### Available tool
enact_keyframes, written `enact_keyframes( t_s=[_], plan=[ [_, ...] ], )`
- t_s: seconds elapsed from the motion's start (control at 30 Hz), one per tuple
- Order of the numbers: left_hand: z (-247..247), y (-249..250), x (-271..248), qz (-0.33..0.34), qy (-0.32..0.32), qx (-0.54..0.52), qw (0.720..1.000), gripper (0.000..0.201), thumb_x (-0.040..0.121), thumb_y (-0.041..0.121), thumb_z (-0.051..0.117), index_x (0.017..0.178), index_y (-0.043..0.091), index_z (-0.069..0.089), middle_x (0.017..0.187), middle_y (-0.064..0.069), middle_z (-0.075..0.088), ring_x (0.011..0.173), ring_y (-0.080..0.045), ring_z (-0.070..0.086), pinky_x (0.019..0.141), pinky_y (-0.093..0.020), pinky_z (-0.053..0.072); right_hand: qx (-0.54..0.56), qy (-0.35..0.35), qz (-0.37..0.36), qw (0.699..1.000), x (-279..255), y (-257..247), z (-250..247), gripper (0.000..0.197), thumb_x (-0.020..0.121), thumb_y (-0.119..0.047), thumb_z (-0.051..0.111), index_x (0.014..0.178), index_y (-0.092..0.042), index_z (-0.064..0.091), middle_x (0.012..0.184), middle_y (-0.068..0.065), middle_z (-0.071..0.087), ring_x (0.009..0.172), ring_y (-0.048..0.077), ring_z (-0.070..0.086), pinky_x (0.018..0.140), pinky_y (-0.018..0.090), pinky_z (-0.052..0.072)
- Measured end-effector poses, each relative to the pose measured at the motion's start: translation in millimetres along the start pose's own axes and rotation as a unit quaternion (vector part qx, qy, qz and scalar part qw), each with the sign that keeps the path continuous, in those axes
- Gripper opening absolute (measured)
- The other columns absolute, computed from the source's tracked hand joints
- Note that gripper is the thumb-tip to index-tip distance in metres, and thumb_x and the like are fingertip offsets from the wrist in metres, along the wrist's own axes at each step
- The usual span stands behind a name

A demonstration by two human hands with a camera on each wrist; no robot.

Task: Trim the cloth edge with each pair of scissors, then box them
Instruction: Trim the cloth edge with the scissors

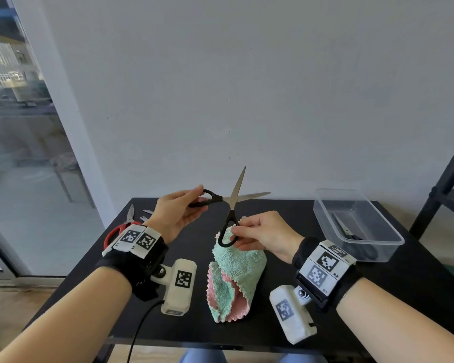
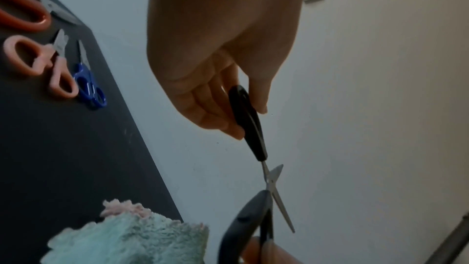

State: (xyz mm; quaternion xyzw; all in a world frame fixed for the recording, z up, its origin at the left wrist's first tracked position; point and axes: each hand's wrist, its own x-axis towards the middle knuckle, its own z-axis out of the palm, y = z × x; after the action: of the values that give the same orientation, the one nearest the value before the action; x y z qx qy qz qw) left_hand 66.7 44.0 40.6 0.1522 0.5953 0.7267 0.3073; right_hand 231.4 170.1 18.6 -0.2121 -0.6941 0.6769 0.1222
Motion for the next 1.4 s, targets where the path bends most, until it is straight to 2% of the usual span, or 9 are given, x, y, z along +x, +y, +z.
enact_keyframes(
  t_s=[0.07,0.2,0.43,0.7,0.87,1.1,1.2,1.3,1.4],
  plan=[
    [-1.0,1.2,-1.5,-0.01,-0.019,0.038,0.999,0.022,0.084,0.022,0.07,0.098,0.005,0.069,0.086,-0.006,0.069,0.064,-0.014,0.07,0.056,-0.019,0.055,-0.001,0.008,-0.002,1.0,-1.5,-1.5,-2.8,0.012,0.085,-0.005,0.069,0.094,0.003,0.071,0.088,0.018,0.073,0.068,0.017,0.071,0.063,0.021,0.058],
    [-0.4,4.6,-6.2,-0.028,-0.049,0.095,0.994,0.011,0.086,0.012,0.068,0.093,0.003,0.069,0.078,-0.007,0.069,0.063,-0.014,0.069,0.059,-0.022,0.057,-0.01,0.023,-0.007,1.0,-5.2,-5.4,-9.1,0.01,0.086,-0.006,0.069,0.093,0.0,0.072,0.087,0.015,0.073,0.07,0.017,0.071,0.066,0.022,0.059],
    [11.2,5.4,-17.9,-0.056,-0.11,0.148,0.981,0.007,0.087,0.001,0.063,0.093,-0.001,0.067,0.081,-0.014,0.074,0.068,-0.02,0.073,0.058,-0.026,0.059,-0.022,0.054,-0.016,0.998,-10.7,-8.0,-22.2,0.009,0.085,-0.008,0.07,0.09,-0.002,0.073,0.087,0.017,0.074,0.073,0.019,0.072,0.069,0.024,0.059],
    [22.6,-2.3,-22.6,-0.062,-0.156,0.156,0.973,0.005,0.088,-0.001,0.061,0.09,-0.003,0.064,0.083,-0.017,0.074,0.073,-0.024,0.073,0.063,-0.029,0.06,-0.033,0.069,-0.019,0.997,-20.1,-7.0,-30.5,0.019,0.086,-0.008,0.069,0.099,0.005,0.072,0.095,0.021,0.073,0.083,0.025,0.073,0.072,0.026,0.06],
    [29.0,-6.7,-26.3,-0.061,-0.174,0.141,0.973,0.004,0.089,-0.001,0.059,0.087,-0.002,0.063,0.087,-0.018,0.074,0.078,-0.026,0.073,0.072,-0.032,0.061,-0.026,0.078,-0.023,0.996,-23.3,-9.6,-32.0,0.017,0.085,-0.007,0.069,0.097,0.005,0.072,0.092,0.02,0.073,0.079,0.022,0.073,0.068,0.024,0.059],
    [34.8,-14.5,-27.1,-0.073,-0.174,0.131,0.973,0.007,0.088,0.001,0.061,0.092,-0.004,0.065,0.086,-0.016,0.074,0.076,-0.023,0.073,0.065,-0.026,0.06,-0.03,0.082,-0.043,0.995,-27.3,-16.2,-38.3,0.01,0.085,-0.009,0.071,0.087,0.0,0.074,0.077,0.01,0.074,0.068,0.014,0.072,0.065,0.022,0.058],
    [42.9,-16.8,-29.2,-0.079,-0.191,0.114,0.972,0.009,0.088,0.0,0.061,0.094,-0.005,0.064,0.09,-0.018,0.074,0.078,-0.023,0.074,0.065,-0.024,0.059,-0.061,0.11,-0.046,0.991,-26.2,-21.2,-45.4,0.013,0.086,-0.007,0.07,0.094,0.002,0.072,0.08,0.012,0.072,0.066,0.011,0.07,0.064,0.021,0.058],
    [56.4,-12.7,-31.0,-0.069,-0.213,0.127,0.966,0.005,0.088,-0.002,0.061,0.093,-0.002,0.062,0.09,-0.018,0.074,0.08,-0.023,0.074,0.066,-0.024,0.059,-0.058,0.133,-0.042,0.988,-27.2,-19.8,-52.1,0.029,0.085,-0.006,0.07,0.113,0.004,0.066,0.094,0.017,0.071,0.07,0.015,0.069,0.065,0.024,0.06],
    [72.3,-11.9,-32.9,-0.064,-0.242,0.166,0.954,0.016,0.086,-0.003,0.062,0.101,0.002,0.06,0.093,-0.019,0.073,0.082,-0.023,0.073,0.068,-0.026,0.059,-0.071,0.157,-0.041,0.984,-32.2,-19.5,-60.0,0.033,0.083,-0.007,0.073,0.114,0.002,0.064,0.1,0.017,0.07,0.071,0.018,0.067,0.066,0.023,0.06]
  ],
)
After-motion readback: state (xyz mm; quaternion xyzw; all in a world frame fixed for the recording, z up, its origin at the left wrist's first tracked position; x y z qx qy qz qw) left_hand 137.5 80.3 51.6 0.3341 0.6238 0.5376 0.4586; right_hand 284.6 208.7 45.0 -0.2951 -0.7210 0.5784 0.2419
